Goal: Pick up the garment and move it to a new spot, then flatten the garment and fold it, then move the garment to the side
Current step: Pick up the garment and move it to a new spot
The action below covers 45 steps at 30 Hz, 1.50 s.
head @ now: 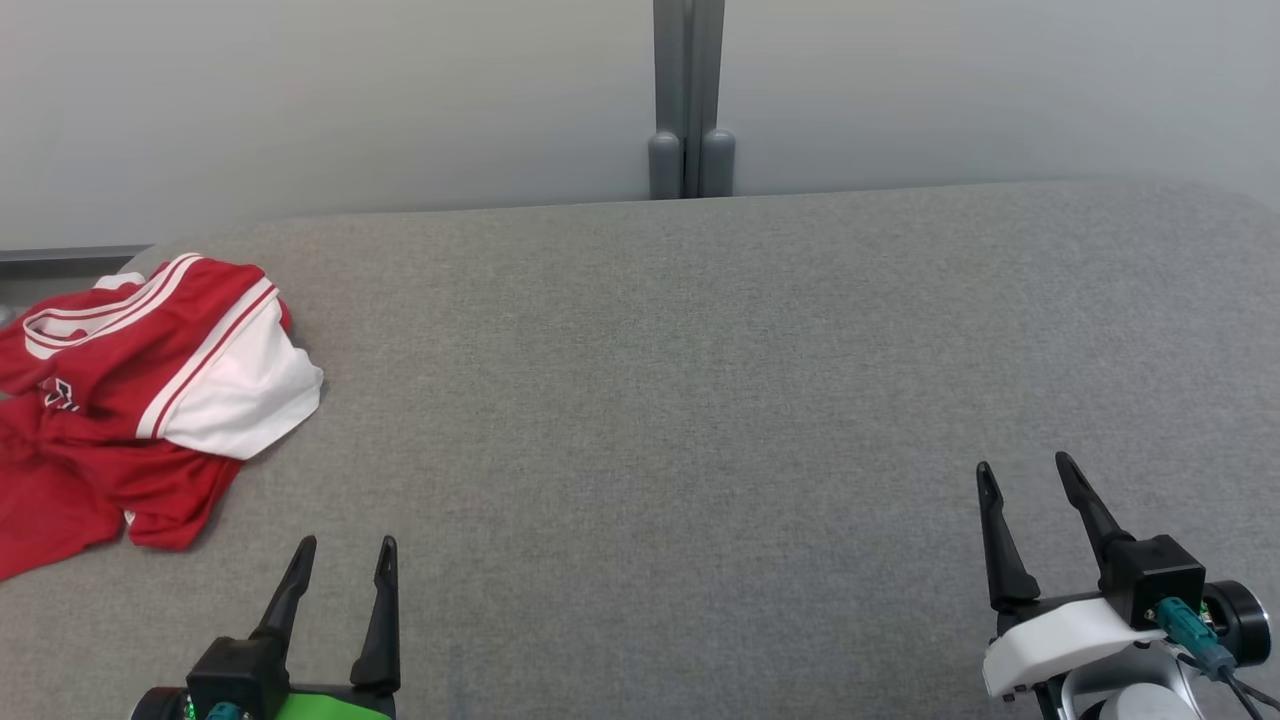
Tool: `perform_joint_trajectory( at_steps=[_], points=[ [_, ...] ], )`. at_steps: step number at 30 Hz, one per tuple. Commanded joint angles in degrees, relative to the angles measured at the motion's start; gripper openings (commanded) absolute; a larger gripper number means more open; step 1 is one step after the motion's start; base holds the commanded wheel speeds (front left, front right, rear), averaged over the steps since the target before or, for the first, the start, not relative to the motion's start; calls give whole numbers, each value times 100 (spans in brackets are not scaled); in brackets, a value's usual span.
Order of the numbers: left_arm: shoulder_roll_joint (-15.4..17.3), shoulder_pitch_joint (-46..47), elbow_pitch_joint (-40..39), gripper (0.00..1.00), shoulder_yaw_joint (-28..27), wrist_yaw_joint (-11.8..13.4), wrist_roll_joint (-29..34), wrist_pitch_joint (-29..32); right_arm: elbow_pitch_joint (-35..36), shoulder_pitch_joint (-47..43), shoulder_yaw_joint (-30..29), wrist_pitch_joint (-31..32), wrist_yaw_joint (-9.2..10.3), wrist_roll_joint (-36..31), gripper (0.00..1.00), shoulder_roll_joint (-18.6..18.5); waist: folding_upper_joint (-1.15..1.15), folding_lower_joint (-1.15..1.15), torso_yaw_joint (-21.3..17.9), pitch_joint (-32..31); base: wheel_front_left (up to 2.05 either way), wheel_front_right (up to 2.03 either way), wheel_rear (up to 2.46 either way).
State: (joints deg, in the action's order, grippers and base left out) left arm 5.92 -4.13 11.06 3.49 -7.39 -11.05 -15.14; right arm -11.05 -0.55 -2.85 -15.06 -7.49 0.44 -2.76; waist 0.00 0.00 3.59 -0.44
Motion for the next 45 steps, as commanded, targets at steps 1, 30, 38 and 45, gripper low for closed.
perform_joint_trajectory(
  at_steps=[1,30,38,45],
  points=[
    [31,-19,15,100,14,-19,-32,-3,19,-47,-5,-18,0,46,100,-22,0,0,55,-2,0,0,0],
    [77,-232,104,100,-262,-18,-124,1,-104,-29,539,-18,1,286,100,-26,0,0,2251,-139,0,0,0],
    [281,1294,611,100,267,-18,-822,1,93,798,593,-18,1,-350,100,-28,0,0,1641,1444,0,0,0],
    [1158,3451,1671,100,1344,-18,-1955,5,230,1653,701,-17,1,-748,100,-29,0,0,1144,2853,0,0,0]
  ],
)
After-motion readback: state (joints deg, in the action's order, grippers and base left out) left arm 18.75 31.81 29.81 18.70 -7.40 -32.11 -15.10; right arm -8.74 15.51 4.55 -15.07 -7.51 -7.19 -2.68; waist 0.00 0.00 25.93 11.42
